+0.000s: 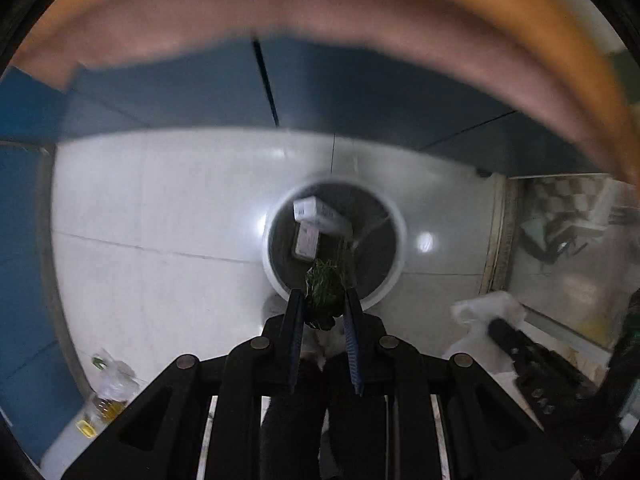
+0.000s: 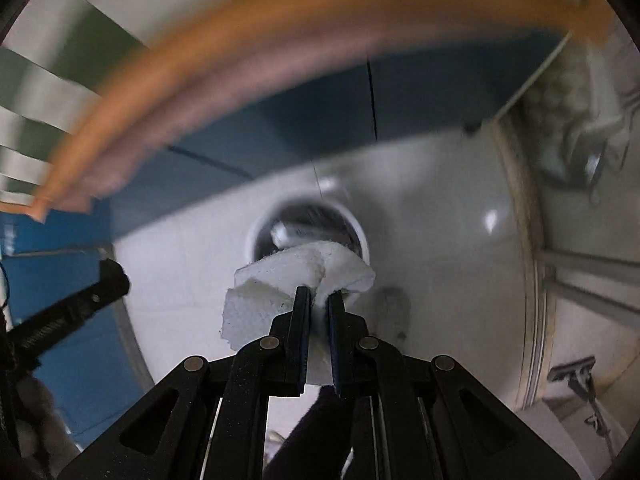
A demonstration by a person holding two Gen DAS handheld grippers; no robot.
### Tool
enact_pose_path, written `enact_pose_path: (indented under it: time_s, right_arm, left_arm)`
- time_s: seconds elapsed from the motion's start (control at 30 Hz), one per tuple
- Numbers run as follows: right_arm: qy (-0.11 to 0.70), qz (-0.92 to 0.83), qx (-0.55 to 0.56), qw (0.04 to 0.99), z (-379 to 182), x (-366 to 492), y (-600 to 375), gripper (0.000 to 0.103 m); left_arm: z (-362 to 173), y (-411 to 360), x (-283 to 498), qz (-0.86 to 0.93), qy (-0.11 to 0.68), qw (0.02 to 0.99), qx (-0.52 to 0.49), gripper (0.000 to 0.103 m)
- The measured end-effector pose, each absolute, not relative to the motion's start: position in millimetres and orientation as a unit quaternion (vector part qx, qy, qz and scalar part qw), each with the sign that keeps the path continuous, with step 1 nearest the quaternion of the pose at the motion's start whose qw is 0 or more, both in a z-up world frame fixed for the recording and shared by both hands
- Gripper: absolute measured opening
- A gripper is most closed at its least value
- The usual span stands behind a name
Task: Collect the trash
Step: 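Lower the pepper and tissue over the trash bin and open both tools, then raise both tools back up toward the counter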
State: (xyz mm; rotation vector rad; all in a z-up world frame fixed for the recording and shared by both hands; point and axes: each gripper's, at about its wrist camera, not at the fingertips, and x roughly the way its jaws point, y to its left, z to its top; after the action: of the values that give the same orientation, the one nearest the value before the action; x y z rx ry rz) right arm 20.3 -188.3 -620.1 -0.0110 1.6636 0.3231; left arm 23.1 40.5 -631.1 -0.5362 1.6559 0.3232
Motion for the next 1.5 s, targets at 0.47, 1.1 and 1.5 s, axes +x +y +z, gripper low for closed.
enact_pose_path:
  time_s: [0.47,1.1,1.5]
  right_arm:
    - [0.782,0.153,-0.040,0.603,-824.1,17.3,-171.0,0.011]
    - [0.766,0.150,-0.085,0.619,-788.9,0.0,-147.6,0.103]
    - [0.749,0.139,-0.089,0.641,-673.0,-18.8,-164.3,0.103]
  left_arm:
    - [-777.7,42.1,8.1,0.106,0.768,0.575,-0.260,0.019]
    - [-714.9,70.4,-31.9,0.209,0.729,0.627,-0.179,0.103]
    - [-609.8,43.3,-52.5,0.203,0.716,0.647,-0.162,0.103]
